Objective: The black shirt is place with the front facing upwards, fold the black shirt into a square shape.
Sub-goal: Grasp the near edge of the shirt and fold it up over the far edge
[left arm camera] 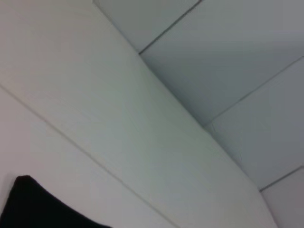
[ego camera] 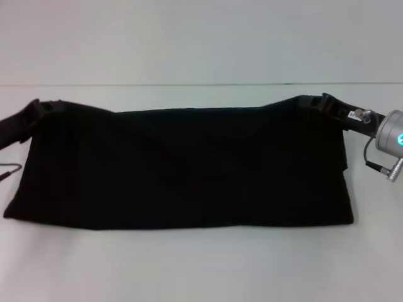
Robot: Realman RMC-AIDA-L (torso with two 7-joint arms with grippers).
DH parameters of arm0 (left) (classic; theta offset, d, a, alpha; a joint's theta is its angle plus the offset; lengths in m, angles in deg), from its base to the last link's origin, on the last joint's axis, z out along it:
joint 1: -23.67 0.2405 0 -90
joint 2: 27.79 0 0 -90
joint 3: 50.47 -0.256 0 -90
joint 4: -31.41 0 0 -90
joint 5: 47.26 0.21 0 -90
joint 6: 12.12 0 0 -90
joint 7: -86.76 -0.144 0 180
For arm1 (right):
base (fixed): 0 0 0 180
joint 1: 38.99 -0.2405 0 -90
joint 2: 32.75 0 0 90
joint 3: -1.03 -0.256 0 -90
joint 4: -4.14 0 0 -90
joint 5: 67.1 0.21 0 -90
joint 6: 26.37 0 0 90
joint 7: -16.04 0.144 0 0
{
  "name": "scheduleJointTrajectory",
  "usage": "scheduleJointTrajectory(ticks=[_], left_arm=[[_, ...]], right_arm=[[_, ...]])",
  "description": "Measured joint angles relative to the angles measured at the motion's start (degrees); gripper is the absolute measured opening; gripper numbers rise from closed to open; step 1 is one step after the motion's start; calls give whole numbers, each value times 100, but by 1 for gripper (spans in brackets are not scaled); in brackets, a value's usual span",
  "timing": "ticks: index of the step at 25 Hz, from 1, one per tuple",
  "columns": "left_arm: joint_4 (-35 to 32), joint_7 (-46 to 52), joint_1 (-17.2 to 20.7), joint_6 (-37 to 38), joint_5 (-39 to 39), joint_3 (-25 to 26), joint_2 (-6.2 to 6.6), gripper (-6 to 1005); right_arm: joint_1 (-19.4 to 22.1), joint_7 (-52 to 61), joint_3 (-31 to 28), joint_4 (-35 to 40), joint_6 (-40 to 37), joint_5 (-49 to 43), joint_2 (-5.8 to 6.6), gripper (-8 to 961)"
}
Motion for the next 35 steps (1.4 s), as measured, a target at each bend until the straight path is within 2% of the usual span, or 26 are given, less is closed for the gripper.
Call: scheduleJointTrajectory(ticks=[13, 19, 25, 27, 35], left_arm=[[196, -510, -36, -594, -957, -32, -170, 50], [346, -843, -169, -1129, -1076, -41, -245, 50], [362, -1010, -338, -1567, -1081, -41, -338, 50], [362, -1091, -457, -1805, -1109, -38, -403, 50], [368, -1429, -489, -1944, -1454, -27, -515, 56]], right_arm=[[59, -689, 10, -322, -27, 1074, -15, 46], [-25, -1154, -27, -586, 379, 1292, -45, 46], [-85, -1933, -30, -894, 696, 1935, -59, 46], [-104, -2029, -22, -912, 773, 2027, -61, 47], [-274, -2360, -5, -962, 1154, 2053, -71, 48]])
